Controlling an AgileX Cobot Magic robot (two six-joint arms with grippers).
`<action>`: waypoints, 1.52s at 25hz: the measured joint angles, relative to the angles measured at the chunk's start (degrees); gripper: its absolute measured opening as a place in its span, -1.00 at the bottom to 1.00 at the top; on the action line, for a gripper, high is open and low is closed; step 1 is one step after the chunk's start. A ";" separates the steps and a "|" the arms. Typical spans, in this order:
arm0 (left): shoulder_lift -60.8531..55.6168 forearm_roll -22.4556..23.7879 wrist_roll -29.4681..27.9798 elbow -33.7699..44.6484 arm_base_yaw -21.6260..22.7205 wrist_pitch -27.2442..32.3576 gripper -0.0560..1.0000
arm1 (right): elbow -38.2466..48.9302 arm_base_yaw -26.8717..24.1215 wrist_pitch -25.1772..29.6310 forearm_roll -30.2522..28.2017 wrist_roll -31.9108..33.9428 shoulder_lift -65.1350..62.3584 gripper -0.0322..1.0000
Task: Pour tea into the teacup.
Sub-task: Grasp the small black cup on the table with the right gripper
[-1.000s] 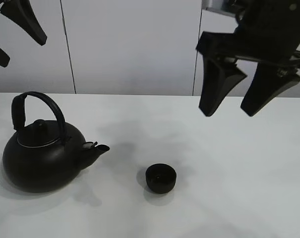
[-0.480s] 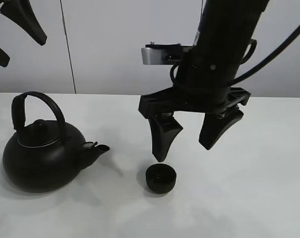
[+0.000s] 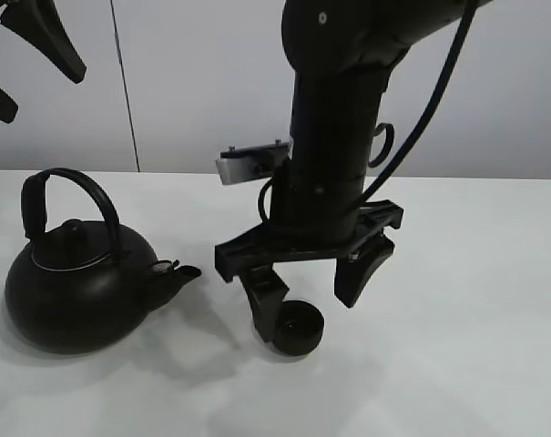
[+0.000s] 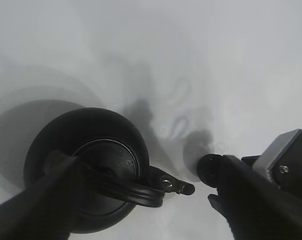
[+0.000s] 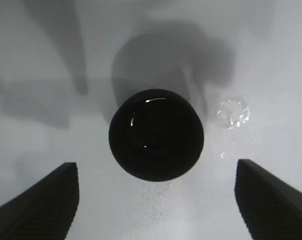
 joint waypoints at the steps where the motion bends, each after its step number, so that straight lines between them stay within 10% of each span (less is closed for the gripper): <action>1: 0.00 0.00 0.00 0.00 0.00 -0.05 0.13 | 0.00 0.00 0.00 -0.23 0.15 0.93 0.20; 27: 0.00 0.00 0.00 0.00 0.00 -0.05 0.13 | -0.11 0.00 -5.91 -0.66 2.93 5.90 -0.17; 38: 0.00 0.00 0.00 0.00 0.00 -0.05 0.13 | -10.22 0.00 1.22 -0.29 5.65 5.02 -0.17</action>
